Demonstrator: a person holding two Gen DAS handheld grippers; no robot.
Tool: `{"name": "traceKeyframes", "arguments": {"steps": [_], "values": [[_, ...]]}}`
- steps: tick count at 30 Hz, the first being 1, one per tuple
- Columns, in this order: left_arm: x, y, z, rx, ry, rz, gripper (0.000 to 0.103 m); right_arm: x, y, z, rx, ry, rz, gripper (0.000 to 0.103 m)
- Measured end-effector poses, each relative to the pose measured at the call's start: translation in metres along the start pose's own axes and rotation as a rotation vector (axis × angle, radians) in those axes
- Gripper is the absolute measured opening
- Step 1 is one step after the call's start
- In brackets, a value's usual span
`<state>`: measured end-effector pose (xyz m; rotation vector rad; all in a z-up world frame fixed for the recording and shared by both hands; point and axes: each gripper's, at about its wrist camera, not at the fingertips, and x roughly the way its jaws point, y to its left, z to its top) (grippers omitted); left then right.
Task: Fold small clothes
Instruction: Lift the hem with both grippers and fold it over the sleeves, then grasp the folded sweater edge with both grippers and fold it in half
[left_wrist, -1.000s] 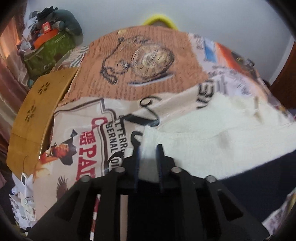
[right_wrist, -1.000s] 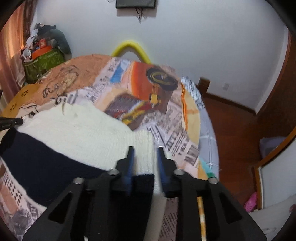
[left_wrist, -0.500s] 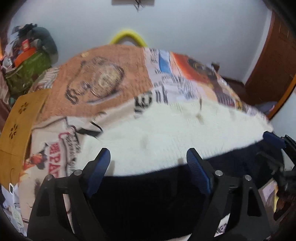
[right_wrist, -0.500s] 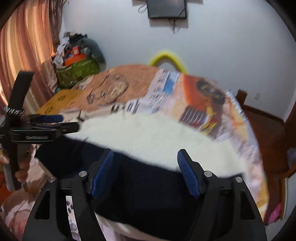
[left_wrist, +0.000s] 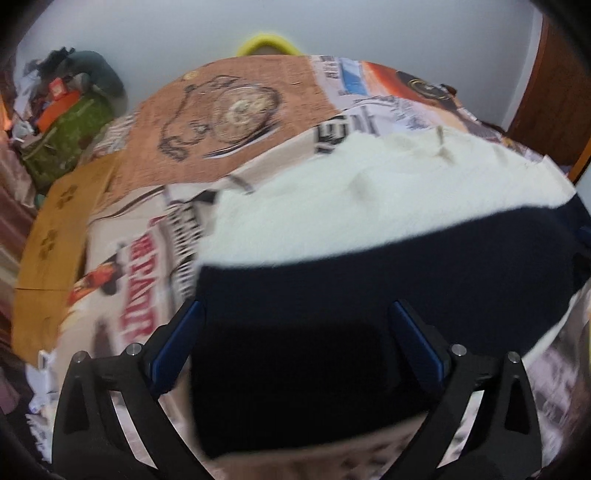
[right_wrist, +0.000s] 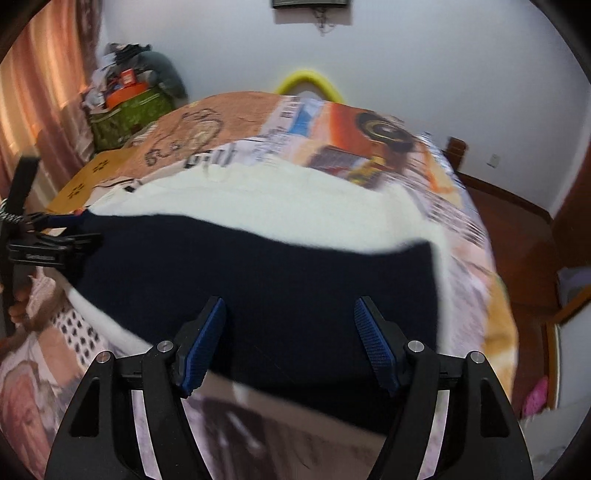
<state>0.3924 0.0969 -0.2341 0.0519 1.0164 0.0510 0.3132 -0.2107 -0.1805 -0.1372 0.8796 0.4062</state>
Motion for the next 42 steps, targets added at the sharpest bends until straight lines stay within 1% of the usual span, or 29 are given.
{"name": "traceKeyframes", "arguments": {"steps": [2, 4, 8, 11, 13, 16, 17, 19, 21, 22, 25, 28, 29, 30, 31, 34, 35, 37, 38, 41, 42], "values": [[-0.006, 0.009, -0.011, 0.012, 0.006, 0.055, 0.101, -0.01, -0.01, -0.009, 0.017, 0.0, 0.009, 0.068], [-0.012, 0.021, -0.021, -0.004, 0.01, 0.071, 0.101, -0.019, -0.014, -0.015, 0.02, 0.007, 0.003, 0.068], [-0.027, 0.052, -0.04, -0.098, 0.022, 0.073, 0.101, -0.031, -0.015, -0.022, 0.003, 0.022, -0.016, 0.068], [-0.04, 0.073, -0.053, -0.192, 0.034, 0.066, 0.101, -0.038, -0.009, -0.02, -0.025, 0.025, -0.082, 0.069], [-0.047, 0.082, -0.06, -0.255, 0.048, 0.045, 0.101, -0.043, -0.006, -0.017, -0.033, 0.014, -0.088, 0.069], [-0.058, 0.086, -0.071, -0.325, 0.056, -0.025, 0.101, -0.053, 0.002, -0.01, -0.037, -0.025, -0.071, 0.069], [-0.06, 0.084, -0.075, -0.341, 0.06, -0.055, 0.101, -0.055, 0.007, -0.006, -0.043, -0.041, -0.063, 0.071], [-0.059, 0.076, -0.079, -0.371, 0.08, -0.139, 0.101, -0.056, 0.015, -0.001, -0.051, -0.067, -0.051, 0.075], [-0.054, 0.066, -0.079, -0.389, 0.105, -0.214, 0.101, -0.053, 0.026, 0.006, -0.061, -0.084, -0.038, 0.076], [-0.05, 0.06, -0.079, -0.4, 0.12, -0.256, 0.101, -0.05, 0.032, 0.009, -0.068, -0.083, -0.027, 0.076], [-0.039, 0.045, -0.076, -0.431, 0.156, -0.345, 0.101, -0.034, 0.053, 0.017, -0.126, -0.063, 0.019, 0.076], [-0.025, 0.035, -0.075, -0.478, 0.202, -0.433, 0.101, -0.013, 0.072, 0.021, -0.201, -0.025, 0.015, 0.076], [-0.021, 0.032, -0.075, -0.5, 0.214, -0.488, 0.101, -0.006, 0.076, 0.021, -0.219, -0.013, 0.013, 0.076], [-0.017, 0.031, -0.075, -0.516, 0.216, -0.511, 0.101, 0.004, 0.081, 0.021, -0.232, 0.003, 0.014, 0.076], [-0.016, 0.03, -0.073, -0.524, 0.207, -0.512, 0.101, 0.01, 0.082, 0.021, -0.234, 0.014, 0.019, 0.076], [-0.007, 0.031, -0.068, -0.563, 0.189, -0.545, 0.101, 0.028, 0.085, 0.016, -0.214, 0.066, 0.043, 0.076], [-0.003, 0.033, -0.065, -0.587, 0.181, -0.551, 0.101, 0.034, 0.085, 0.014, -0.206, 0.079, 0.046, 0.078], [0.004, 0.04, -0.059, -0.63, 0.156, -0.553, 0.101, 0.038, 0.085, 0.011, -0.2, 0.076, 0.051, 0.08], [0.009, 0.044, -0.054, -0.645, 0.141, -0.539, 0.101, 0.037, 0.085, 0.011, -0.195, 0.072, 0.056, 0.081], [0.018, 0.049, -0.038, -0.654, 0.094, -0.446, 0.099, 0.036, 0.083, 0.012, -0.182, 0.075, 0.076, 0.081], [0.02, 0.049, -0.033, -0.657, 0.085, -0.413, 0.091, 0.035, 0.083, 0.012, -0.18, 0.076, 0.081, 0.081]]}}
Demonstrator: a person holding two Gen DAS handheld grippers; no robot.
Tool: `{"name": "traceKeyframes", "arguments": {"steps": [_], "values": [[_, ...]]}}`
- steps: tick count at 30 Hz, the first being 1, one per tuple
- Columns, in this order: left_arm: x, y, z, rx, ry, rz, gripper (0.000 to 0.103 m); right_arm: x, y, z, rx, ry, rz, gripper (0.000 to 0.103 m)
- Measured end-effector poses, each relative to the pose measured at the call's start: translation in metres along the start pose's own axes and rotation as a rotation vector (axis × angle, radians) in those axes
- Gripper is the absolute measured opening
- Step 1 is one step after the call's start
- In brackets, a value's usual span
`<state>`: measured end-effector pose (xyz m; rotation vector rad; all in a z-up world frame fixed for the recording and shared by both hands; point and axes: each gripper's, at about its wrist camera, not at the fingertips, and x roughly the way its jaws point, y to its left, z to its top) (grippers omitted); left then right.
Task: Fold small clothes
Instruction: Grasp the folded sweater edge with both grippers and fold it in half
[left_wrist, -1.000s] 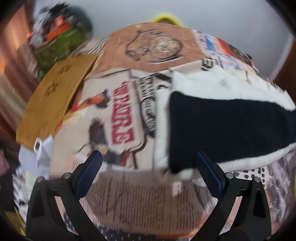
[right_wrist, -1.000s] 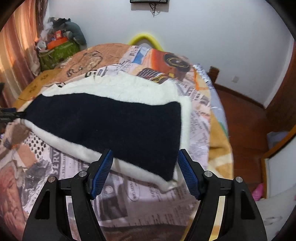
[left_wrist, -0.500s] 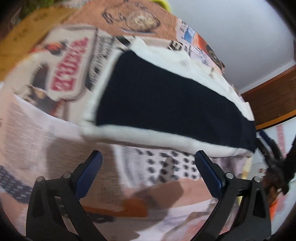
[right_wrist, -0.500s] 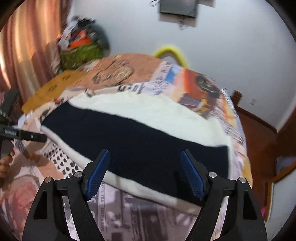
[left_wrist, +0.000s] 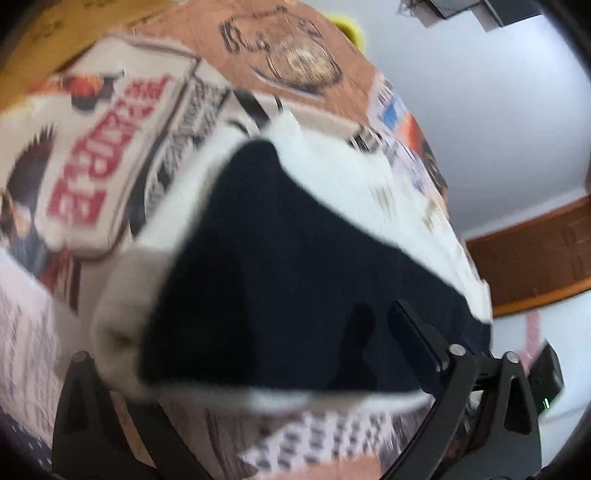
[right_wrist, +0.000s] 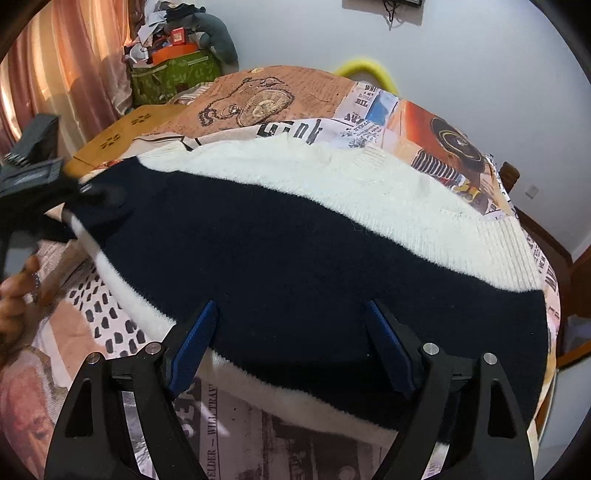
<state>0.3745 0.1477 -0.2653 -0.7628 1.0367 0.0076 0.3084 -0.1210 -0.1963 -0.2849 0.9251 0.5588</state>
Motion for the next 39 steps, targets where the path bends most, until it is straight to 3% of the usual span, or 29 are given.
{"name": "traceKeyframes", "arguments": {"steps": [2, 4, 6, 10, 17, 22, 26, 32, 39], "values": [[0.004, -0.003, 0.007, 0.013, -0.022, 0.056, 0.066, -0.001, -0.001, 0.0, 0.007, -0.002, 0.008, 0.081], [0.007, -0.006, 0.01, 0.021, -0.025, 0.054, 0.033, -0.002, -0.001, -0.001, 0.021, -0.005, 0.015, 0.081], [-0.002, -0.005, 0.012, 0.019, -0.057, 0.054, 0.025, -0.005, -0.003, -0.001, 0.037, -0.008, 0.021, 0.078], [-0.037, -0.007, 0.009, 0.08, -0.149, 0.086, 0.024, -0.021, -0.008, -0.002, 0.069, -0.023, 0.031, 0.078], [-0.123, -0.037, 0.017, 0.237, -0.363, 0.248, 0.024, -0.055, -0.024, -0.017, 0.122, -0.072, 0.038, 0.078], [-0.147, -0.08, 0.022, 0.328, -0.426, 0.275, 0.023, -0.053, -0.031, -0.032, 0.141, -0.049, 0.019, 0.078], [-0.141, -0.126, 0.012, 0.405, -0.408, 0.22, 0.023, -0.034, -0.035, -0.044, 0.168, 0.004, 0.041, 0.078], [-0.1, -0.189, 0.0, 0.467, -0.294, 0.096, 0.023, -0.017, -0.046, -0.054, 0.234, 0.036, 0.094, 0.077], [-0.052, -0.249, -0.024, 0.577, -0.23, 0.105, 0.023, -0.024, -0.055, -0.056, 0.265, 0.006, 0.109, 0.077]]}}
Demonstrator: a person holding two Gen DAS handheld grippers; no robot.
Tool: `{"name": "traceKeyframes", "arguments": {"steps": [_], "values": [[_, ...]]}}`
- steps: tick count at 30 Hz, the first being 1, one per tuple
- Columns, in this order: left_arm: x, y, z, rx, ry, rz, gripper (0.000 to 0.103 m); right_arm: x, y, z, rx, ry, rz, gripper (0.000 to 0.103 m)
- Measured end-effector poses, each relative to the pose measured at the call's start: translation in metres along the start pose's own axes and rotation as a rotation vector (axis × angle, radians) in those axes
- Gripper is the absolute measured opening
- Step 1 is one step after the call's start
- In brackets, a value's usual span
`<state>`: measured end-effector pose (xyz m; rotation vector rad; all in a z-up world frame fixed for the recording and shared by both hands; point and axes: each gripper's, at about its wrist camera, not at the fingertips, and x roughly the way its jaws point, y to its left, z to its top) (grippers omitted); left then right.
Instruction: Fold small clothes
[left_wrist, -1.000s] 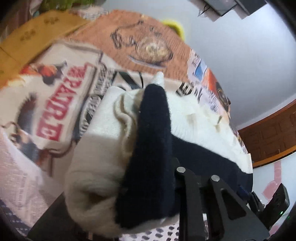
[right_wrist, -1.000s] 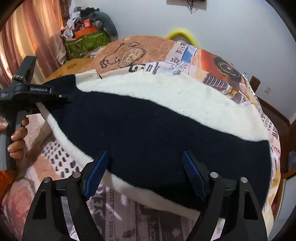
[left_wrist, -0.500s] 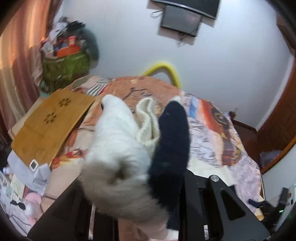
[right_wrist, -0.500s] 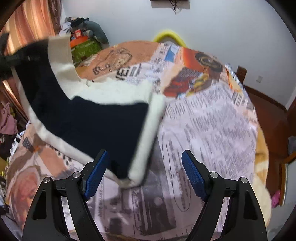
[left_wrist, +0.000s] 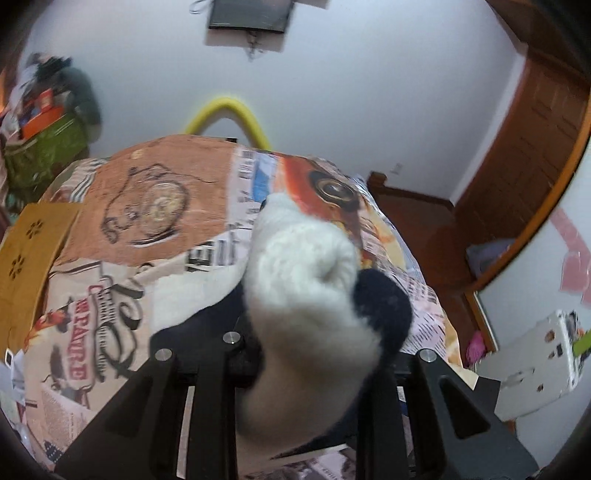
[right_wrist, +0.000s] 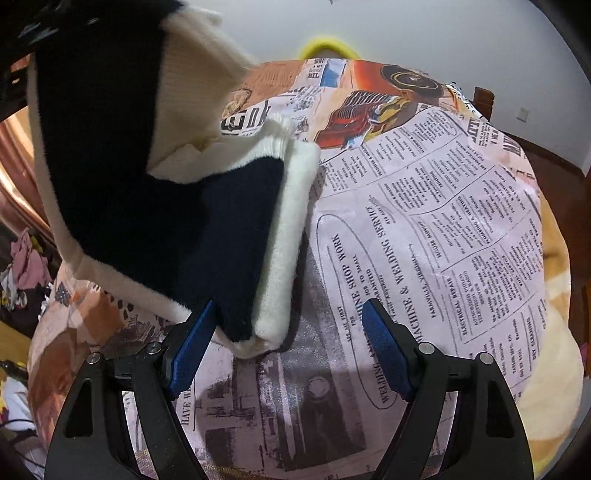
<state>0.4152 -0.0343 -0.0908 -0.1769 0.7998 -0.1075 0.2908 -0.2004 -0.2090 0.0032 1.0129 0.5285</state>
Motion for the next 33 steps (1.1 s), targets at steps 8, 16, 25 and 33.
{"name": "traceKeyframes", "arguments": {"steps": [8, 16, 25, 33], "values": [[0.027, -0.043, -0.035, 0.168, 0.105, 0.002, 0.023, -0.012, -0.012, 0.005, 0.025, -0.049, 0.014, 0.077], [0.025, -0.043, -0.074, 0.239, 0.223, -0.057, 0.039, -0.005, -0.022, 0.038, 0.021, -0.063, 0.004, 0.077], [-0.029, -0.028, -0.064, 0.213, 0.131, -0.147, 0.065, -0.015, -0.037, 0.077, 0.028, -0.168, -0.136, 0.077], [-0.048, 0.012, -0.053, 0.125, 0.053, -0.078, 0.071, -0.072, -0.058, 0.078, 0.089, -0.275, -0.181, 0.078]]}}
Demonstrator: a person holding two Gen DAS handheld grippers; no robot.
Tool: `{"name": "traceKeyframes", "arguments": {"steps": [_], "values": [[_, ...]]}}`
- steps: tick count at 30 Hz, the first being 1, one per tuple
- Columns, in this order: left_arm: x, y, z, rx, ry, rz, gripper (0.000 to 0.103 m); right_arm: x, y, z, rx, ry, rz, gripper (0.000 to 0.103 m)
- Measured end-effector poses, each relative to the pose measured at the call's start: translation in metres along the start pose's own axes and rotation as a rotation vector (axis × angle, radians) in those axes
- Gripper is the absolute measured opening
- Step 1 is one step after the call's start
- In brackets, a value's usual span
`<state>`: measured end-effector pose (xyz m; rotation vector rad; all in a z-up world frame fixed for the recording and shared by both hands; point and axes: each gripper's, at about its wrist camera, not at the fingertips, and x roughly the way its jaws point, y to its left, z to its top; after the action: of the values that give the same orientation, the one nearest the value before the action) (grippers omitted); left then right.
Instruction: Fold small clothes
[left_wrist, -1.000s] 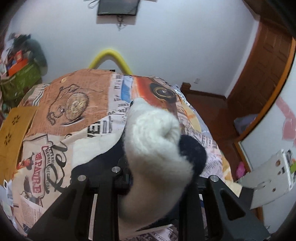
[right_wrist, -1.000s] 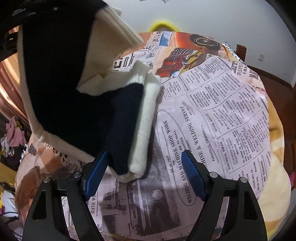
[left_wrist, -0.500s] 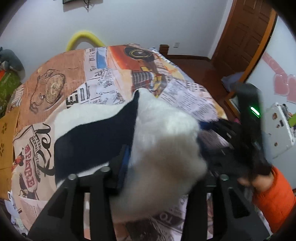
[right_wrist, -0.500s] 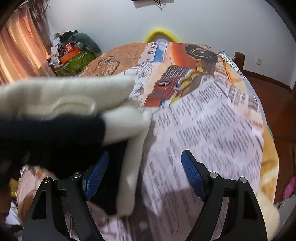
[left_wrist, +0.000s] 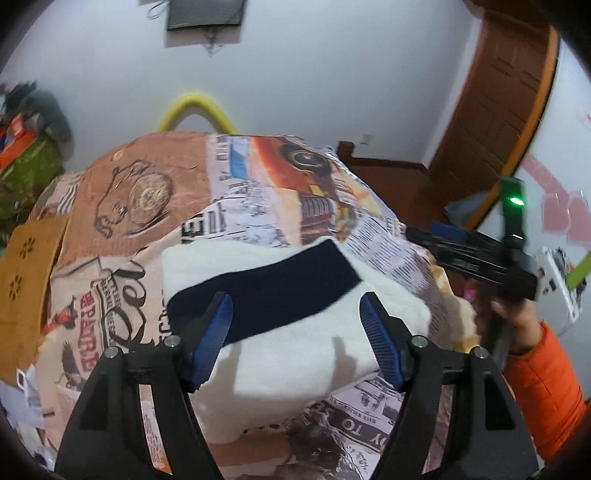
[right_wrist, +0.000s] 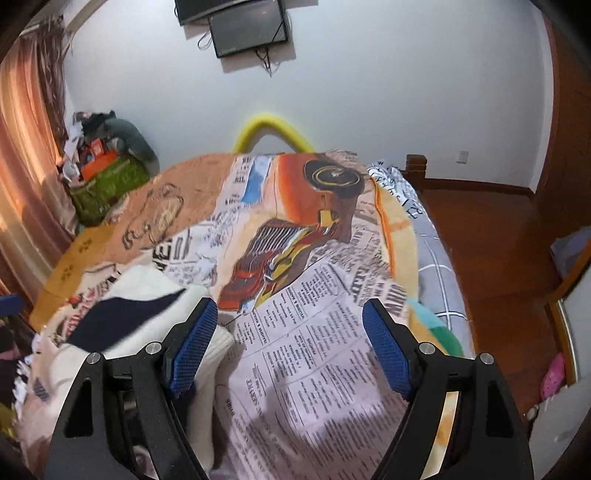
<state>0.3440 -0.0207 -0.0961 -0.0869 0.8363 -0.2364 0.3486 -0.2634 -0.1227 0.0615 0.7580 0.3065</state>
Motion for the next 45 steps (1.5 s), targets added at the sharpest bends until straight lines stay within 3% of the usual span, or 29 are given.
{"name": "traceKeyframes", "arguments": {"steps": [3, 8, 11, 14, 18, 23, 29, 32, 34, 38, 42, 45], "values": [[0.014, 0.009, -0.005, -0.017, 0.038, 0.009, 0.072, -0.016, 0.005, 0.001, -0.014, -0.006, 0.028, 0.078], [0.063, -0.001, -0.035, 0.018, 0.183, 0.022, 0.072, -0.03, 0.031, 0.001, -0.038, -0.001, 0.119, 0.078], [0.079, -0.011, -0.052, 0.06, 0.207, 0.058, 0.072, -0.03, 0.048, -0.003, -0.052, 0.008, 0.172, 0.078], [0.078, -0.022, -0.063, 0.125, 0.178, 0.099, 0.073, -0.019, 0.066, -0.013, -0.074, 0.041, 0.192, 0.078], [0.063, -0.019, -0.067, 0.133, 0.158, 0.076, 0.073, 0.008, 0.077, -0.037, -0.09, 0.124, 0.192, 0.078], [0.034, 0.005, -0.067, 0.072, 0.112, 0.084, 0.073, 0.036, 0.074, -0.075, -0.082, 0.227, 0.162, 0.078], [0.013, 0.056, -0.061, -0.036, 0.073, 0.142, 0.073, 0.036, 0.053, -0.099, 0.003, 0.264, 0.22, 0.08], [0.008, 0.077, -0.06, -0.077, 0.072, 0.145, 0.074, 0.026, 0.048, -0.099, 0.003, 0.268, 0.22, 0.08], [0.006, 0.088, -0.058, -0.091, 0.068, 0.152, 0.082, 0.019, 0.05, -0.095, -0.026, 0.268, 0.205, 0.08], [0.007, 0.098, -0.048, -0.075, 0.055, 0.171, 0.087, 0.005, 0.058, -0.078, -0.047, 0.239, 0.207, 0.081], [0.024, 0.104, -0.036, -0.106, 0.078, 0.111, 0.095, 0.003, 0.064, -0.056, -0.045, 0.171, 0.213, 0.087], [0.048, 0.108, -0.03, -0.139, 0.127, 0.045, 0.095, 0.017, 0.067, -0.049, -0.03, 0.173, 0.221, 0.088]]}}
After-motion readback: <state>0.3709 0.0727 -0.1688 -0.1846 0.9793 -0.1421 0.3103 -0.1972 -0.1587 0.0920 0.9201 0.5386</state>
